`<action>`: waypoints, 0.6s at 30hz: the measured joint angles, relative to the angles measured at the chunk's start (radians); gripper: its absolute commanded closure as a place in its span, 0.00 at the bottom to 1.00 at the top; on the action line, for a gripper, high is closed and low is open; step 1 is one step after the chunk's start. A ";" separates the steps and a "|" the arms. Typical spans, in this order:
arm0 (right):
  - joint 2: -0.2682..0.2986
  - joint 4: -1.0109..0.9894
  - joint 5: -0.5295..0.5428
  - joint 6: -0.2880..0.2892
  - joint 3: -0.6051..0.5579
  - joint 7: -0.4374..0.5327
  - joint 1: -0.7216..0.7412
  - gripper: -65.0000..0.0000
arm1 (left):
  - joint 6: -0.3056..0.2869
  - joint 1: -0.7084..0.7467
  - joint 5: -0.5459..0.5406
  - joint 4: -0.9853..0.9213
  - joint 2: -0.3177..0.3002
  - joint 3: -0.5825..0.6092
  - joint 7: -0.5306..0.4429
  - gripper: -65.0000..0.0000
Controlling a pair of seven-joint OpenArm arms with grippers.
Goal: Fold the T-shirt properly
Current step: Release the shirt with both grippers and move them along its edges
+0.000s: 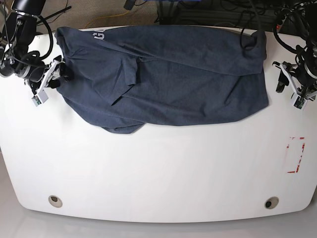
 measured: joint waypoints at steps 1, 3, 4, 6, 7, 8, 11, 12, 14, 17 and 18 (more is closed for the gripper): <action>-0.013 -0.001 -0.044 0.000 0.001 -0.003 0.028 0.32 | -0.002 0.000 0.030 -0.001 0.010 0.000 0.023 0.52; -0.031 -0.001 -0.098 0.001 0.000 -0.002 0.064 0.33 | -0.001 -0.002 0.061 -0.004 0.023 0.000 0.050 0.52; -0.045 -0.001 -0.142 0.000 0.000 0.000 0.094 0.32 | -0.002 -0.002 0.073 -0.005 0.035 -0.001 0.053 0.52; -0.064 0.000 -0.205 0.003 -0.002 0.006 0.141 0.32 | -0.001 -0.008 0.075 -0.005 0.050 -0.002 0.050 0.52; -0.076 -0.001 -0.241 0.003 -0.002 0.005 0.166 0.32 | -0.001 -0.010 0.083 -0.005 0.059 -0.002 0.042 0.52; -0.087 -0.006 -0.273 0.003 -0.002 0.005 0.189 0.32 | -0.001 -0.010 0.088 -0.005 0.066 -0.001 0.034 0.52; -0.101 -0.090 -0.336 0.003 0.000 0.008 0.267 0.33 | -0.002 -0.009 0.122 -0.005 0.074 0.005 0.034 0.52; -0.105 -0.131 -0.360 -0.005 -0.001 0.010 0.297 0.33 | -0.001 -0.009 0.129 -0.005 0.074 0.004 0.035 0.52; -0.109 -0.233 -0.380 -0.004 -0.001 0.042 0.342 0.33 | -0.001 -0.007 0.145 -0.005 0.070 0.002 0.037 0.52; -0.108 -0.349 -0.397 0.000 -0.006 0.117 0.380 0.33 | -0.002 -0.009 0.143 -0.005 0.069 0.000 0.032 0.53; -0.105 -0.383 -0.400 0.001 -0.006 0.133 0.391 0.33 | -0.002 -0.010 0.140 -0.005 0.071 0.000 0.031 0.53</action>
